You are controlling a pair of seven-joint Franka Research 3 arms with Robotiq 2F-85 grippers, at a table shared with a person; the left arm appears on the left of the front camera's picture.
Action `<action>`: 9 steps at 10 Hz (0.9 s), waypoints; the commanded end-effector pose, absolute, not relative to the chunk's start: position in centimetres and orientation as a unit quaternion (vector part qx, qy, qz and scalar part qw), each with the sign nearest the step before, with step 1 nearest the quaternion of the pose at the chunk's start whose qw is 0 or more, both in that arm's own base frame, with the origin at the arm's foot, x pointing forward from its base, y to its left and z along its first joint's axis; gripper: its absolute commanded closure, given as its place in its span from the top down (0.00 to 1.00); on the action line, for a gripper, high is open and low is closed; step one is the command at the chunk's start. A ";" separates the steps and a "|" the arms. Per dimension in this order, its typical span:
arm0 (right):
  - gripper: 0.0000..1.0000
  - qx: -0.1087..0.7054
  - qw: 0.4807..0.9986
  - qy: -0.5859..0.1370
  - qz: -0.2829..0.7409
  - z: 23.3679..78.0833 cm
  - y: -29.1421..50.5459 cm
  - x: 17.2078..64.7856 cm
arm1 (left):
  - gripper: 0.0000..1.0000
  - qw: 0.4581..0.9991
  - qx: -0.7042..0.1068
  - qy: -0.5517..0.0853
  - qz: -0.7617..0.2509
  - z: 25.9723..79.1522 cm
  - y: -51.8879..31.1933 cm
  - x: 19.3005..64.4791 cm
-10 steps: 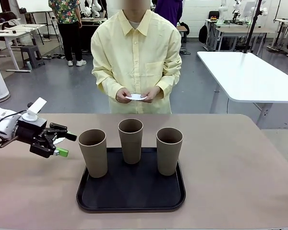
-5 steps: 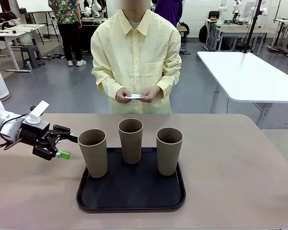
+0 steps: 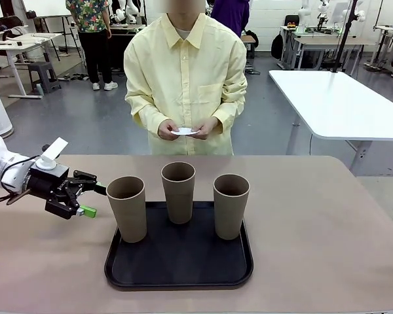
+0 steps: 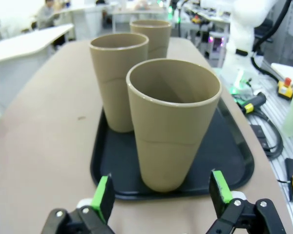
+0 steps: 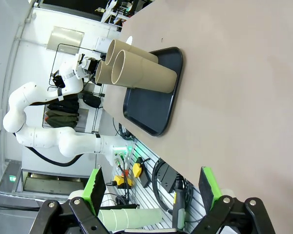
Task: Place coasters on the table and set cups on them.
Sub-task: Pick up one Reusable plastic cup and place it on a coaster set by the human.
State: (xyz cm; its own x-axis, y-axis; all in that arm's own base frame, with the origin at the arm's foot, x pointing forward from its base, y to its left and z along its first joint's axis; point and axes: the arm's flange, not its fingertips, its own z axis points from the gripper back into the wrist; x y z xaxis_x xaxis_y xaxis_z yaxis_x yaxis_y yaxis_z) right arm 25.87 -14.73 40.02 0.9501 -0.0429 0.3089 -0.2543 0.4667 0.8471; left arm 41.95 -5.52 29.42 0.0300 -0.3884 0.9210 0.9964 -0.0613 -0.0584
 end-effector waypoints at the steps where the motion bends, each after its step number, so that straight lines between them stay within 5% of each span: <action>1: 1.00 0.514 0.843 -0.145 0.066 40.0 -14.8 25.9 | 1.00 0.563 -0.421 -0.382 -0.600 28.3 -5.9 41.4; 9: 1.00 0.514 0.843 -0.145 0.066 40.0 -14.8 25.9 | 1.00 0.532 -0.427 -0.419 -0.599 27.2 -8.1 41.7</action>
